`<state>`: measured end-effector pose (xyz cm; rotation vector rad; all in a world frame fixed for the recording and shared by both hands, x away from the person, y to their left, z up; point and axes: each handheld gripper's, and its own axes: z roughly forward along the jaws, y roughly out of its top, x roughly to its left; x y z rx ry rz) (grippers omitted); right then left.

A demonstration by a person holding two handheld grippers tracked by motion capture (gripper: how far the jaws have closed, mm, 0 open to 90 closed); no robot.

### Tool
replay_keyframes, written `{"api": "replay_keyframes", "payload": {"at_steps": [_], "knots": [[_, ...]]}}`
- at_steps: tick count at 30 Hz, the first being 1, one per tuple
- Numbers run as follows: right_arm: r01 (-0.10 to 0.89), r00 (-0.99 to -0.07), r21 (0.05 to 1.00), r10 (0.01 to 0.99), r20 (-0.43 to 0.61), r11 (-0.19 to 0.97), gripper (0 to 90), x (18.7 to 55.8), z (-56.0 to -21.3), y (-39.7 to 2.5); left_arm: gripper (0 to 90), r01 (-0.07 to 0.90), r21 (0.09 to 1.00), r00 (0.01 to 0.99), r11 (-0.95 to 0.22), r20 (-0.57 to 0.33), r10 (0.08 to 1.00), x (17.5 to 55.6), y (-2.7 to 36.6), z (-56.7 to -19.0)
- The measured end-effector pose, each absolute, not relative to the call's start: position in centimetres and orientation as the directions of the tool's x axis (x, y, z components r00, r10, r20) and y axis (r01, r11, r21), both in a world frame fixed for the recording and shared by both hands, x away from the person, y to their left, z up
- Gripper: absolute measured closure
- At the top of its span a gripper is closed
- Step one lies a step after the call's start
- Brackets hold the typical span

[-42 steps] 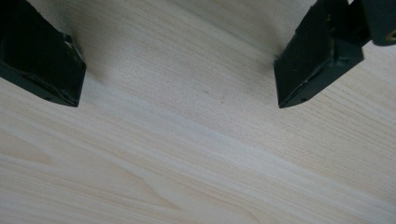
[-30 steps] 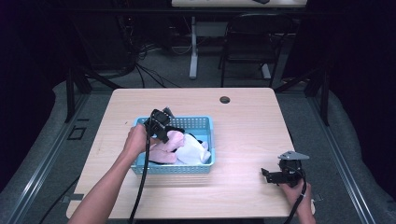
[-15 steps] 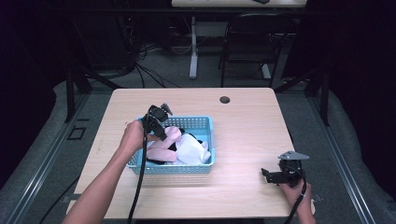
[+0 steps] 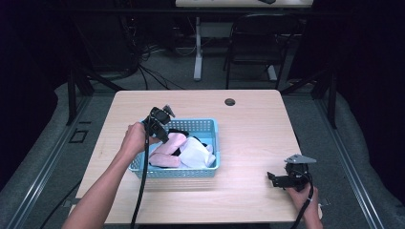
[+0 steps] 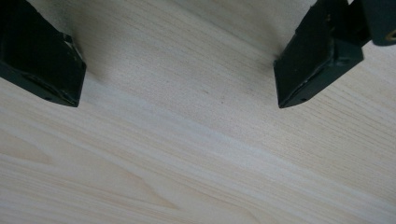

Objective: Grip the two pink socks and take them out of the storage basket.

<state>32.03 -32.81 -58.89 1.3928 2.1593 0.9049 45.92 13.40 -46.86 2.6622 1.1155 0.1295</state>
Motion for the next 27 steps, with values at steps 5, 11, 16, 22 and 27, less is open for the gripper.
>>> {"api": "replay_keyframes", "payload": {"at_steps": [5, 11, 16, 22, 27], "knots": [[0.641, -0.414, 0.711, 0.91, 0.003, 0.289, 1.7, 32.0, -58.9, -32.8, 89.1, 0.686, 0.264, 0.704, -0.678, -0.005, 0.71, 45.8, 13.2, -46.7], [0.641, -0.412, 0.71, 0.911, 0.0, 0.29, 1.7, 32.0, -58.9, -32.8, 76.3, 0.693, 0.278, 0.701, -0.665, -0.046, 0.711, 45.9, 13.2, -47.0], [0.641, -0.414, 0.711, 0.91, 0.003, 0.289, 1.7, 32.0, -58.9, -32.8, 53.4, 0.696, 0.277, 0.702, -0.663, -0.064, 0.71, 46.0, 12.5, -47.3], [0.641, -0.414, 0.712, 0.91, 0.004, 0.288, 1.8, 32.0, -58.9, -32.8, 63.1, 0.694, 0.26, 0.706, -0.671, -0.065, 0.705, 46.4, 11.6, -48.1], [0.639, -0.411, 0.715, 0.911, 0.006, 0.283, 1.8, 32.0, -58.9, -32.8, 86.2, 0.672, 0.263, 0.726, -0.692, -0.049, 0.686, 46.2, 11.0, -48.0]]}}
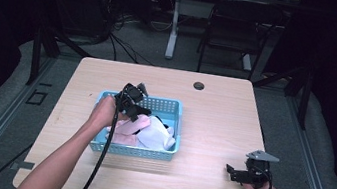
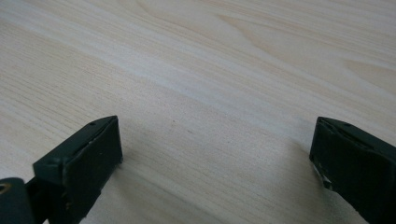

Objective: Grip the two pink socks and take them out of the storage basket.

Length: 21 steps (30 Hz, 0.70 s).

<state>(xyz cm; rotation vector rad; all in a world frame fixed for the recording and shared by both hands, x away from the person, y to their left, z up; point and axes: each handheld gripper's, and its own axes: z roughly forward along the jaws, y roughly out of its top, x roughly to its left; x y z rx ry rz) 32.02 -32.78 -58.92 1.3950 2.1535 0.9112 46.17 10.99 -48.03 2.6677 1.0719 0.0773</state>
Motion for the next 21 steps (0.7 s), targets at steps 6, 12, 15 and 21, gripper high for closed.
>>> {"api": "replay_keyframes", "payload": {"at_steps": [6, 12, 15, 21], "knots": [[0.64, -0.411, 0.714, 0.911, 0.007, 0.284, 2.0, 32.0, -58.9, -32.8, 86.8, 0.664, 0.3, 0.727, -0.685, -0.045, 0.686, 46.0, 11.6, -46.1], [0.639, -0.412, 0.716, 0.911, 0.007, 0.283, 2.1, 32.0, -58.9, -32.8, 86.8, 0.665, 0.318, 0.718, -0.676, -0.025, 0.696, 45.5, 12.4, -43.7], [0.64, -0.411, 0.714, 0.912, 0.007, 0.283, 2.1, 32.0, -58.9, -32.8, 86.8, 0.659, 0.316, 0.724, -0.682, -0.021, 0.69, 45.2, 12.6, -42.7], [0.64, -0.412, 0.714, 0.911, 0.007, 0.284, 2.2, 32.0, -58.9, -32.8, 86.7, 0.648, 0.292, 0.739, -0.703, -0.02, 0.673, 45.2, 12.1, -40.9]]}}
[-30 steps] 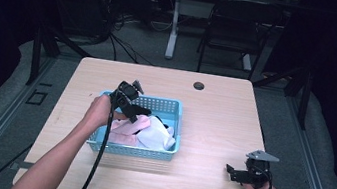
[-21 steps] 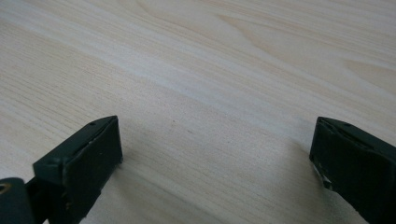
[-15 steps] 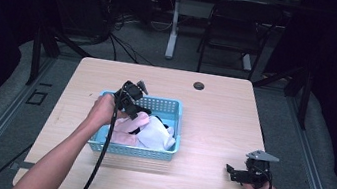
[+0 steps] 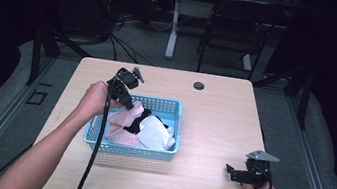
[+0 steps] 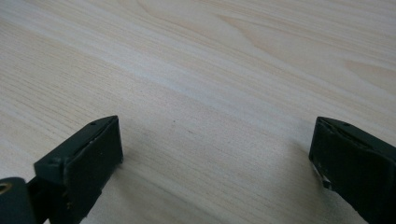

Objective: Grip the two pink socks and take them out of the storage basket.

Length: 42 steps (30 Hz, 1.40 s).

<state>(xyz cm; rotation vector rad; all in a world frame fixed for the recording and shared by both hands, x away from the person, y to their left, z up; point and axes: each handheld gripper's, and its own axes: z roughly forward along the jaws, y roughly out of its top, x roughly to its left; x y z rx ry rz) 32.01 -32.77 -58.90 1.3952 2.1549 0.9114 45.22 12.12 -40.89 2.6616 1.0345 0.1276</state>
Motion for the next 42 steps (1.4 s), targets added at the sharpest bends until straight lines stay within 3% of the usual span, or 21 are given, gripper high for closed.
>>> {"api": "replay_keyframes", "payload": {"at_steps": [18, 42], "knots": [[0.64, -0.411, 0.713, 0.911, 0.004, 0.286, 2.4, 32.0, -58.9, -32.8, 86.7, 0.649, 0.334, 0.741, -0.684, -0.073, 0.667, 45.7, 12.9, -37.6], [0.638, -0.411, 0.716, 0.911, 0.006, 0.283, 2.4, 32.0, -58.9, -32.8, 86.9, 0.665, 0.384, 0.707, -0.641, -0.048, 0.705, 45.1, 17.1, -32.4]]}}
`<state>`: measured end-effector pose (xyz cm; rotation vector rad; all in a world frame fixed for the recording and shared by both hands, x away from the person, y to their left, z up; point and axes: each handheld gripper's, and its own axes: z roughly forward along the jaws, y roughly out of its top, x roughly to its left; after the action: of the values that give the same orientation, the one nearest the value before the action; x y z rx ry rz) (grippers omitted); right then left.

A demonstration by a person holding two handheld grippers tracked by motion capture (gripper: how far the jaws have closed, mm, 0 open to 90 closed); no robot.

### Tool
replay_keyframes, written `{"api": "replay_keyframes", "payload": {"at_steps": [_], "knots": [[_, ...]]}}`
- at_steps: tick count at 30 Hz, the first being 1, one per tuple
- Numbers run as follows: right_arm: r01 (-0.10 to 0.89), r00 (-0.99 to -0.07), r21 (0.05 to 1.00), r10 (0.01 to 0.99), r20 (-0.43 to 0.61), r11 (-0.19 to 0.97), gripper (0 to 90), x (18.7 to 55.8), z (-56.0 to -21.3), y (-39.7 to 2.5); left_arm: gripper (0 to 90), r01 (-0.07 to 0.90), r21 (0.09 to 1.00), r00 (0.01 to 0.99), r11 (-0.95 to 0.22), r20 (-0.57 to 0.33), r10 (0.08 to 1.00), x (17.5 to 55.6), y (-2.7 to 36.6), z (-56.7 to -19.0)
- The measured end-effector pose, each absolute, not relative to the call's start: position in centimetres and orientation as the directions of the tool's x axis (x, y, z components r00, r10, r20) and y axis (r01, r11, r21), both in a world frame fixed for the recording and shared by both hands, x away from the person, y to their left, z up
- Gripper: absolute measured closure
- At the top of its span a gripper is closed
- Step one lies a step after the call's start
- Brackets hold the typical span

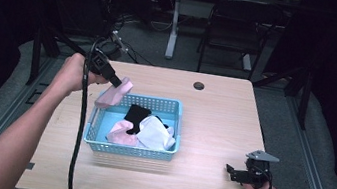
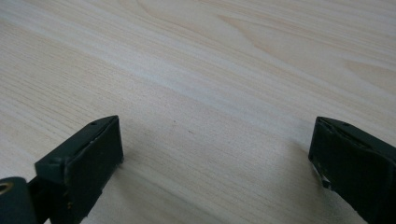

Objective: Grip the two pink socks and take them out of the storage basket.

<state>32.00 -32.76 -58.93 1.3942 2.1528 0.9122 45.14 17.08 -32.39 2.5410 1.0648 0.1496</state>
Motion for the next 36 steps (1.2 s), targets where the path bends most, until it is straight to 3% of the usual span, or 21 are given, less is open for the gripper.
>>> {"api": "replay_keyframes", "payload": {"at_steps": [17, 36], "knots": [[0.642, -0.411, 0.712, 0.912, 0.005, 0.285, 2.5, 32.0, -58.9, -32.8, 86.9, 0.721, 0.395, 0.625, -0.57, -0.015, 0.78, 44.3, 22.6, -30.4], [0.64, -0.409, 0.715, 0.912, 0.007, 0.281, 2.5, 32.0, -58.9, -32.7, 86.9, 0.819, 0.333, 0.509, -0.467, -0.045, 0.86, 45.4, 29.8, -35.5]]}}
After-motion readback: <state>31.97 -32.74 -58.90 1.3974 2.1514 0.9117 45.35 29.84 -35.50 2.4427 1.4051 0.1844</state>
